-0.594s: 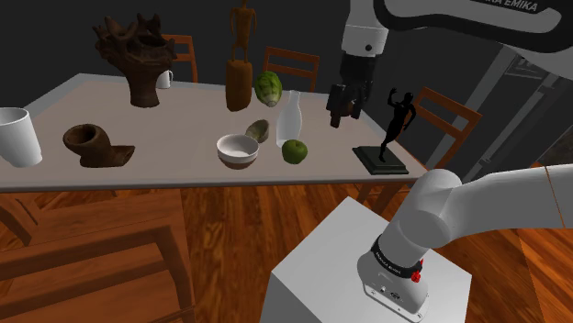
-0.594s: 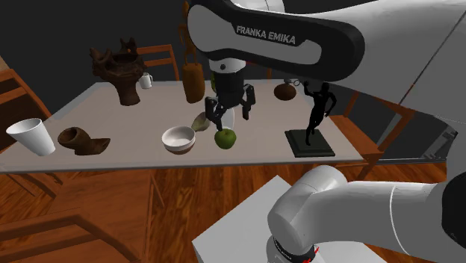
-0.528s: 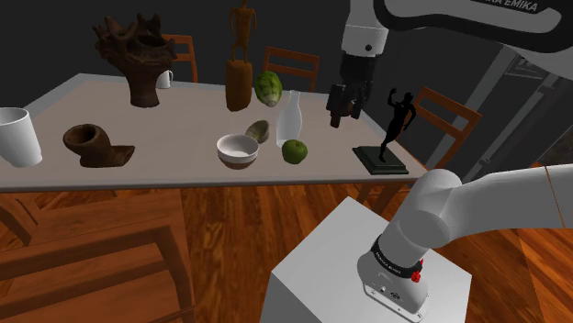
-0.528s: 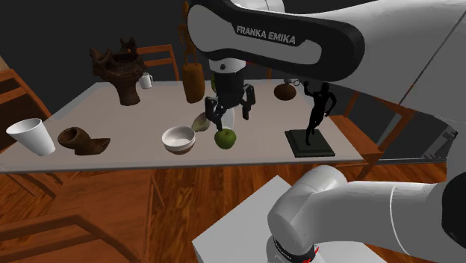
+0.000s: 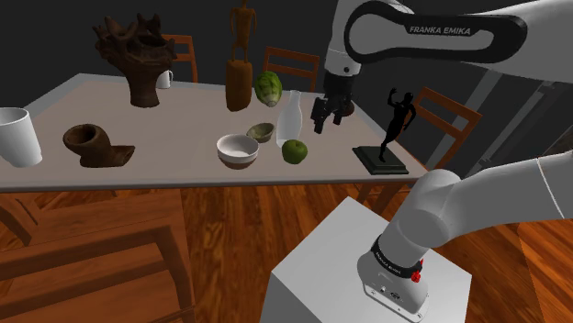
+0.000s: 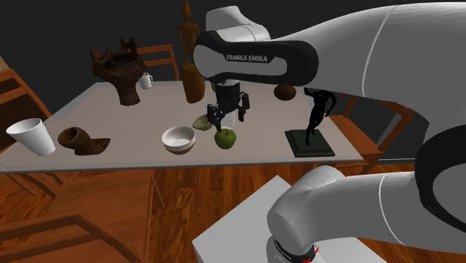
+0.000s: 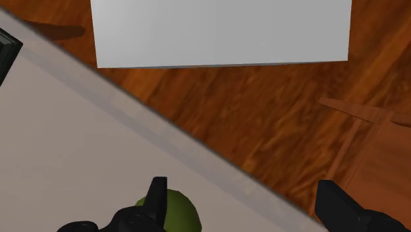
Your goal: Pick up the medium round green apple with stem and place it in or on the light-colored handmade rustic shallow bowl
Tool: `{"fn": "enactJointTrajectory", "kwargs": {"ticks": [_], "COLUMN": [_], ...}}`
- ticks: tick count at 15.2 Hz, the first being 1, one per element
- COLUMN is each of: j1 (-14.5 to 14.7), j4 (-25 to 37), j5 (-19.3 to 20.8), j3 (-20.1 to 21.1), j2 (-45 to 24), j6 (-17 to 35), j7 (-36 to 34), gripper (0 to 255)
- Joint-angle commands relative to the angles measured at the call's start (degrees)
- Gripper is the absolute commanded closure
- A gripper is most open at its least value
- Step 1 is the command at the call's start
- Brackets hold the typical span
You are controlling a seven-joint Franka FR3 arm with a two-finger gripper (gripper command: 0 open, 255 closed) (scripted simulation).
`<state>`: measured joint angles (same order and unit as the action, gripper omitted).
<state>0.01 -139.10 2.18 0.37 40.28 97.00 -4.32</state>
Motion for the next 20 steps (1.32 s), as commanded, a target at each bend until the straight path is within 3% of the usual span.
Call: {"fn": "enactJointTrajectory", "kwargs": {"ticks": [1, 7, 14, 20], "j1": [-0.5, -1.6, -2.5, -2.7], "j4": [-1.5, -2.4, 0.7, -0.4], "j5": [1.1, 3.4, 4.5, 4.5], "j3": [-1.1, -3.9, -7.1, -7.6], "j2": [-1.9, -11.0, -24.1, -27.8], "j6": [4.7, 18.2, 32.4, 37.5], "j7": [1.4, 4.9, 9.0, 9.4], "gripper": [0, 0, 0, 0]}}
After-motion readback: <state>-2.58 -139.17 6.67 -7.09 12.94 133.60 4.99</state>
